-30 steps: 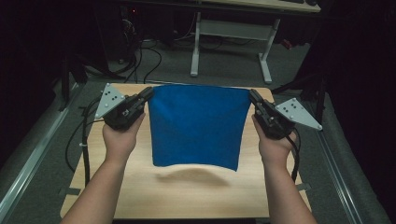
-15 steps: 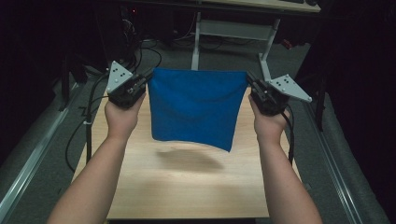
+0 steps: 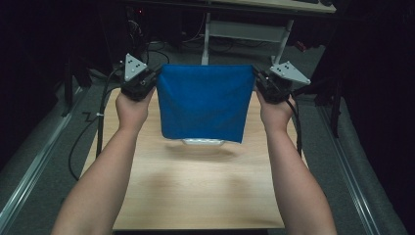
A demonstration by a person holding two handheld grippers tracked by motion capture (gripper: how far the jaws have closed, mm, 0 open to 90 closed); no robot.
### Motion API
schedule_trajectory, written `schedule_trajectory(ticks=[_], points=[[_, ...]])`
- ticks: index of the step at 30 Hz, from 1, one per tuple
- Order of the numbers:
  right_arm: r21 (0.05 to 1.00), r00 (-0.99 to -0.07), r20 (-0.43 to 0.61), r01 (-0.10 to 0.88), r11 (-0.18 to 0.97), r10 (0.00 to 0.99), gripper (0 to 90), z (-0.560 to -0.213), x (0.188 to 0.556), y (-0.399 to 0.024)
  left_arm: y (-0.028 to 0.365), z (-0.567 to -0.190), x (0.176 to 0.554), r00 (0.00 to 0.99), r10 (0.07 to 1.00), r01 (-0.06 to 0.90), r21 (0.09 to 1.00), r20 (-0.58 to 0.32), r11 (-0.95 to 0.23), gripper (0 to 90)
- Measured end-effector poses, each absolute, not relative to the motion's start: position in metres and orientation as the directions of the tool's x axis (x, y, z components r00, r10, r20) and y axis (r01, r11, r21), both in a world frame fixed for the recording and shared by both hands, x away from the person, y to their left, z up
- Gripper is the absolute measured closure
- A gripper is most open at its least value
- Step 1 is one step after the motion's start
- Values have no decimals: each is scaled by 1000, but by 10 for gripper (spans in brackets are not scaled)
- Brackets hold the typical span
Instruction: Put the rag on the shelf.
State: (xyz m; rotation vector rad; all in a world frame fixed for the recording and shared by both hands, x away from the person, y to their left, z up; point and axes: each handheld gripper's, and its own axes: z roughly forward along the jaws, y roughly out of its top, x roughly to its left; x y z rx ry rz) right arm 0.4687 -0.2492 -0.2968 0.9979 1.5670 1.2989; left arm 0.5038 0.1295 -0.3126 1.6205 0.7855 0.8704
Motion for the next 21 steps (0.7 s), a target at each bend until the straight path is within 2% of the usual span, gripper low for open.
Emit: schedule_trajectory(ticks=[8,12,16,21], points=[[977,-304,-122,132,169,945,893,-304,501,-250,124,-327,533,519,849,151,966,104,-211,877],[964,-308,-104,203,172,946,893,-320,517,-251,124,-345,545,525,848,219,952,70,-214,877],[947,-314,-129,243,211,941,893,-336,524,-247,124,-366,552,547,836,304,921,40,-243,877],[923,-330,-124,307,230,936,893,-360,527,-246,127,-389,553,571,821,362,894,11,-264,877]])
